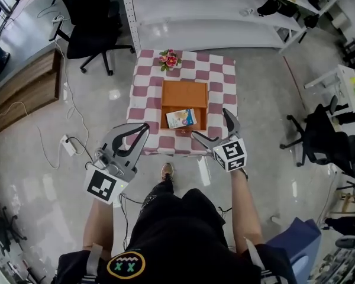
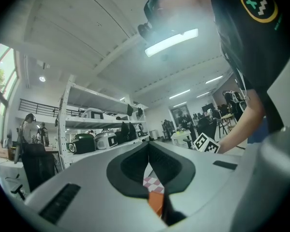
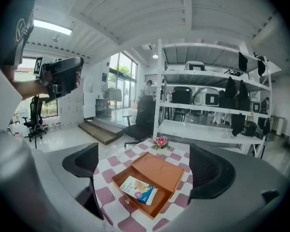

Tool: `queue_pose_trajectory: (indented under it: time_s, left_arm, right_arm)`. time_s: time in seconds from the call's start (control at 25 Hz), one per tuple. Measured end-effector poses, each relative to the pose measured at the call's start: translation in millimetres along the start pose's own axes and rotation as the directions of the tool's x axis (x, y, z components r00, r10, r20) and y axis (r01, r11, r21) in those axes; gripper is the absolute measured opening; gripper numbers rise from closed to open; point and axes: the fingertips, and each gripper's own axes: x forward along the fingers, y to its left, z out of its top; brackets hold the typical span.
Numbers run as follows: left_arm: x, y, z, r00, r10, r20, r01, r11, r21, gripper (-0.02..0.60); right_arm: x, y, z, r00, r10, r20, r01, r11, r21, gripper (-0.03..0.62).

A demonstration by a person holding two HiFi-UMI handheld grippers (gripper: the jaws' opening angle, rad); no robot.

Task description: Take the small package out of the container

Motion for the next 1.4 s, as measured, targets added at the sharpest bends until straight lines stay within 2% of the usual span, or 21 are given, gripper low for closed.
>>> queue_pose_trajectory:
  time_s: [0.24,0.52,0.8,1.0,1.4]
  left_arm:
    - [17,16,-10,1.0,0.005,-0.01,-0.005,1.0,-0.016,0.018]
    - [39,24,-16,0.998,0.053,-0.04,-0.054,0.998,-0.02,0.018]
    - [53,22,-13,0.995,0.078,-0.059,-0.079,0.997,-0.005,0.018]
    - [55,25,-14,0.993,0.093,-0.072,-0.093,0.996,0.001,0.018]
    - [56,31,-14,0.99,0.118,-0.076,-0.118,0.993,0.0,0.018]
  right_arm:
    - [41,-18,-35,0.996,0.016,-0.082,-0.012,0.999,0.05,0.597]
    - [84,-36,-84,0.984,0.062,-0.165,-0.041,0.991,0.128,0.597]
    - [115,-33,-126,0.96,0.137,-0.242,-0.09,0.977,0.195,0.595]
    - [133,-31,-145,0.944,0.17,-0.282,-0.095,0.961,0.26,0.581]
    - [159,-15,-169,0.892,0.284,-0.35,-0.133,0.908,0.398,0.551]
